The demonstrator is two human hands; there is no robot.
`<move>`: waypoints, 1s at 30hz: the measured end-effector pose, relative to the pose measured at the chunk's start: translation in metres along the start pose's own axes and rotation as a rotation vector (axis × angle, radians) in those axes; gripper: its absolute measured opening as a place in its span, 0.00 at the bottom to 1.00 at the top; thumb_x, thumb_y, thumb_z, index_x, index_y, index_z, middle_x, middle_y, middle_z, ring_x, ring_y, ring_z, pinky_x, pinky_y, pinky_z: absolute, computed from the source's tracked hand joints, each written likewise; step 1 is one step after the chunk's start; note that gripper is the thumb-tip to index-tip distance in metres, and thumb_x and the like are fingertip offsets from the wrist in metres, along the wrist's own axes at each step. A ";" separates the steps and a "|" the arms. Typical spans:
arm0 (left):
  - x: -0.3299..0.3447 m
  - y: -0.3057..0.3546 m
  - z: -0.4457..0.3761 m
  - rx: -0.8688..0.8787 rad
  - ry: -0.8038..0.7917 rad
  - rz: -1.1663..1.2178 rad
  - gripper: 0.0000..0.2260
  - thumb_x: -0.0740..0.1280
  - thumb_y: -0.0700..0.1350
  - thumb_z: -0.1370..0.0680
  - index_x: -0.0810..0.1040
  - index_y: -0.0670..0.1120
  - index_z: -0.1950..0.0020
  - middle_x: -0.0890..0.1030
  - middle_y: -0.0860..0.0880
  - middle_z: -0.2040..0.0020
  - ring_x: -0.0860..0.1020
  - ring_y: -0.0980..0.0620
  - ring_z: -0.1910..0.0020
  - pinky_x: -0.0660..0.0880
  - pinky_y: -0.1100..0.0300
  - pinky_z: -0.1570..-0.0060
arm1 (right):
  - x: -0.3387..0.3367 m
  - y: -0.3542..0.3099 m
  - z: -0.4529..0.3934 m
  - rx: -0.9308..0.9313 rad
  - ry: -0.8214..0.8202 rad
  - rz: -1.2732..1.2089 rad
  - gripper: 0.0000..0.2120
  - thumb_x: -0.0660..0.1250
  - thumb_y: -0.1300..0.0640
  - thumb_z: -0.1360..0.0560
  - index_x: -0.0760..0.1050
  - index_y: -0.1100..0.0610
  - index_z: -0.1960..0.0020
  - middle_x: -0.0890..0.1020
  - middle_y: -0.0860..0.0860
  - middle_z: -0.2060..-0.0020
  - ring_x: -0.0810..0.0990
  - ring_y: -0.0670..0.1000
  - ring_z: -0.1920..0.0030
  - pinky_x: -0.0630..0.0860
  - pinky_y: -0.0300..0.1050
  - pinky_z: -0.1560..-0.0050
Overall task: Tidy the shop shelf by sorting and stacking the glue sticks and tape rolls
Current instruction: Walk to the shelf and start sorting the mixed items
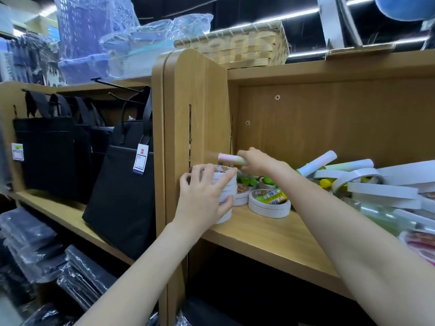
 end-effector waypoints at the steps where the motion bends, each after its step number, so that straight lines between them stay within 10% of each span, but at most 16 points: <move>1: 0.000 0.000 0.000 0.003 0.004 -0.003 0.23 0.56 0.58 0.29 0.74 0.54 0.37 0.76 0.44 0.50 0.70 0.45 0.49 0.73 0.51 0.57 | 0.000 0.004 -0.003 0.000 -0.029 0.041 0.13 0.62 0.56 0.24 0.68 0.54 0.39 0.71 0.57 0.44 0.72 0.56 0.50 0.71 0.49 0.50; 14: 0.007 0.005 0.002 -0.030 0.079 -0.039 0.21 0.57 0.56 0.29 0.71 0.55 0.36 0.72 0.44 0.49 0.68 0.44 0.49 0.72 0.50 0.55 | 0.011 0.008 -0.011 0.042 -0.380 -0.026 0.09 0.67 0.50 0.28 0.72 0.51 0.51 0.76 0.53 0.57 0.73 0.53 0.59 0.69 0.46 0.58; 30: 0.011 0.009 0.003 -0.077 0.029 -0.052 0.22 0.55 0.56 0.28 0.74 0.53 0.36 0.69 0.44 0.48 0.68 0.44 0.48 0.73 0.52 0.58 | 0.004 0.009 0.004 0.072 0.111 -0.373 0.20 0.71 0.61 0.31 0.76 0.55 0.40 0.74 0.55 0.47 0.73 0.53 0.47 0.69 0.42 0.53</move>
Point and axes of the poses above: each hand's wrist, its own z-axis away from the middle knuckle, its own x-axis out of the palm, y = z × x, the point moved 4 cm from there along -z, towards the middle knuckle
